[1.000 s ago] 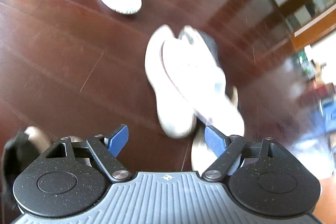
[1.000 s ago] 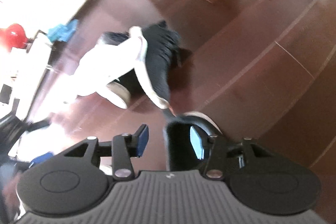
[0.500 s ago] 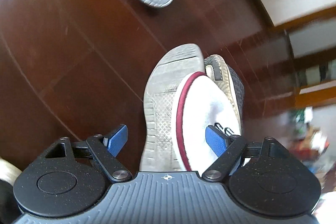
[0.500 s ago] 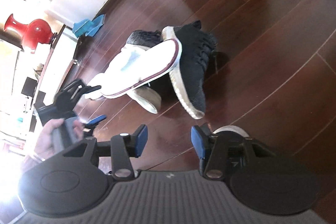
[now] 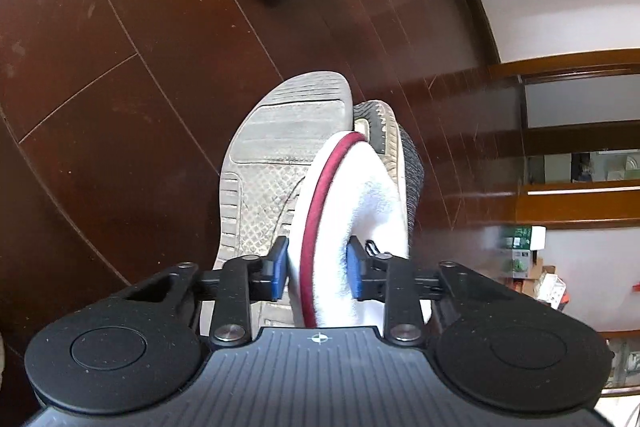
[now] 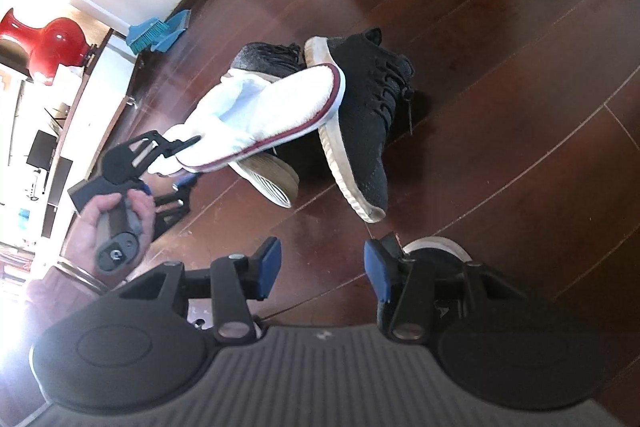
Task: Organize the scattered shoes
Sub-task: 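Close the left tool on the white slipper's toe, then lift and carry the white slipper with the left tool toward the right tool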
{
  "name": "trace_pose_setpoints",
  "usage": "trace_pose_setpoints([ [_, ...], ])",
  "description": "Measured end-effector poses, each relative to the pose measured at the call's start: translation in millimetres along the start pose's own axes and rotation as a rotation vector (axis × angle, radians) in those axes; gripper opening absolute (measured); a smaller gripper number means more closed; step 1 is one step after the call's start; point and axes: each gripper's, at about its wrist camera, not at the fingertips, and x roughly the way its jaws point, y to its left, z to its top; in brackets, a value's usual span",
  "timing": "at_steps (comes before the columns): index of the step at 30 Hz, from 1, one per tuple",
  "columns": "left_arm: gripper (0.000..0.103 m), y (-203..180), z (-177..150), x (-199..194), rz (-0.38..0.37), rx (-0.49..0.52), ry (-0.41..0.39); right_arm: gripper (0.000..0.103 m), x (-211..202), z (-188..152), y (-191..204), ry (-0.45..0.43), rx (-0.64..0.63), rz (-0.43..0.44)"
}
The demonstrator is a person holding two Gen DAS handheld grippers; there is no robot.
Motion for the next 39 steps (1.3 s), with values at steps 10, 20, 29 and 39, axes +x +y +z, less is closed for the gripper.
trace_pose_setpoints([
  [10, 0.026, -24, 1, -40, -0.09, 0.119, 0.044, 0.05, 0, -11, 10, 0.009, -0.025, -0.012],
  [20, 0.025, -36, -23, -88, -0.189, 0.203, 0.111, 0.05, -36, -21, 6, -0.039, -0.008, -0.017],
  [29, 0.025, -62, -117, -131, -0.225, 0.363, 0.272, 0.05, -137, -39, -4, -0.154, 0.012, -0.009],
  [39, 0.025, -31, -333, -120, -0.153, 0.571, 0.616, 0.05, -290, -93, -44, -0.363, 0.123, -0.008],
])
